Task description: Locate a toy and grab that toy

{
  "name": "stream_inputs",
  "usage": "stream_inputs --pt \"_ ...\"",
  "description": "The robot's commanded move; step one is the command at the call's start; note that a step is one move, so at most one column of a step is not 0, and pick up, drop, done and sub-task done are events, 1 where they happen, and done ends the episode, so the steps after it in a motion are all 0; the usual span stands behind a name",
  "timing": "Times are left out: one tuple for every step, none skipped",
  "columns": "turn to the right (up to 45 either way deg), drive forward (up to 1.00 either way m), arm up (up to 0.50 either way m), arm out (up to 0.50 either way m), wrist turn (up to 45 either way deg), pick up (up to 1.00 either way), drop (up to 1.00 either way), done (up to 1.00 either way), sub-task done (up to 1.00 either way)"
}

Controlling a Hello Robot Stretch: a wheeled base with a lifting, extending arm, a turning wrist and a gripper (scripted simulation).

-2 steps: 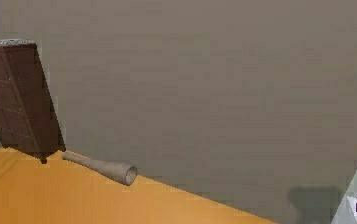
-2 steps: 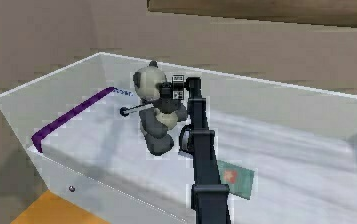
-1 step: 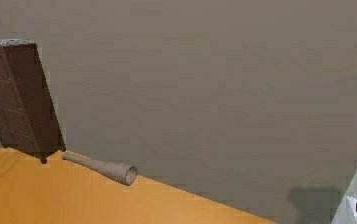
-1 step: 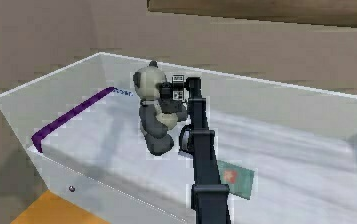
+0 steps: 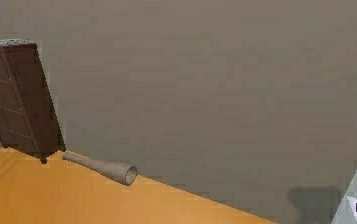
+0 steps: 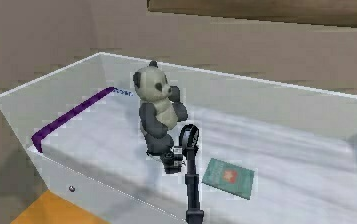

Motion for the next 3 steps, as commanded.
stream_inputs --pt "0.0 0.0 0.0 0.0 0.0 1.0 0.0 0.0 0.0" --pt "0.0 0.0 0.1 0.0 0.0 0.0 0.0 0.0 0.0" --pt "0.0 0.0 0.0 0.0 0.0 0.0 0.0 1.0 0.0"
